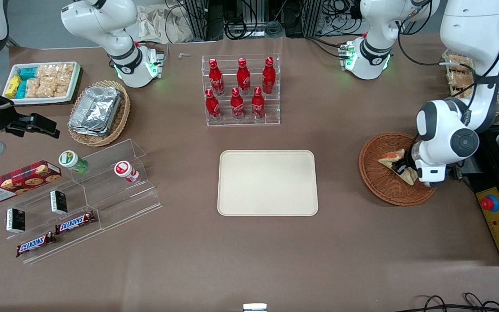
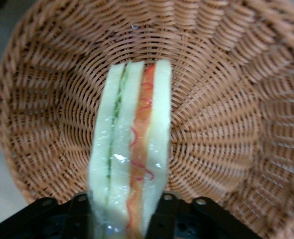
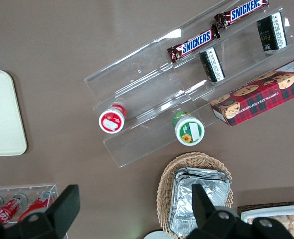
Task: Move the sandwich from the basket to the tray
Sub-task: 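Lift the sandwich out of the basket and carry it toward the tray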
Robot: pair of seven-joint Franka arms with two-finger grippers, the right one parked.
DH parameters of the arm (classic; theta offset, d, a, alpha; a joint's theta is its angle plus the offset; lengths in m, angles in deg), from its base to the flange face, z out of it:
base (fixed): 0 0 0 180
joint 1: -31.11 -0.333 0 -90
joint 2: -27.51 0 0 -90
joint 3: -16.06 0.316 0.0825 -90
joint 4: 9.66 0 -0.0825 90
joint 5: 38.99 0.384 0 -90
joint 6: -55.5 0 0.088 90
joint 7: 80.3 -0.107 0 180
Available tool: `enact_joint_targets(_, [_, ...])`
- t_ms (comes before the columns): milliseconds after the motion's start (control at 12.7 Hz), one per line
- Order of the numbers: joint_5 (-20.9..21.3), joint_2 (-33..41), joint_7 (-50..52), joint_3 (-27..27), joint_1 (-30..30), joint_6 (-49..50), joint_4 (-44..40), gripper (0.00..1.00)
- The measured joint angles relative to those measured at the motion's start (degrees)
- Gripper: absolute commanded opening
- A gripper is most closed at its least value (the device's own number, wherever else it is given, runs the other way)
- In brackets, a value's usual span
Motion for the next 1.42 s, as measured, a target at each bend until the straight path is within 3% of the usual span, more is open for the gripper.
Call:
enact_joint_targets(395, [0.1,11.5,-1.3,-2.3,1.0,18.6,-6.9,0.0])
enact_joint_targets(632, [0.1,12.9,-2.7,-7.6,1.2,28.9,-15.7,0.0])
enact_joint_targets(1184, [0.5,9.7,-8.3,-24.3,3.0,25.0,-18.8,0.0])
enact_joint_targets(1421, [0.8,5.2,-8.3,-27.4,5.0,19.7,-19.0,0.0])
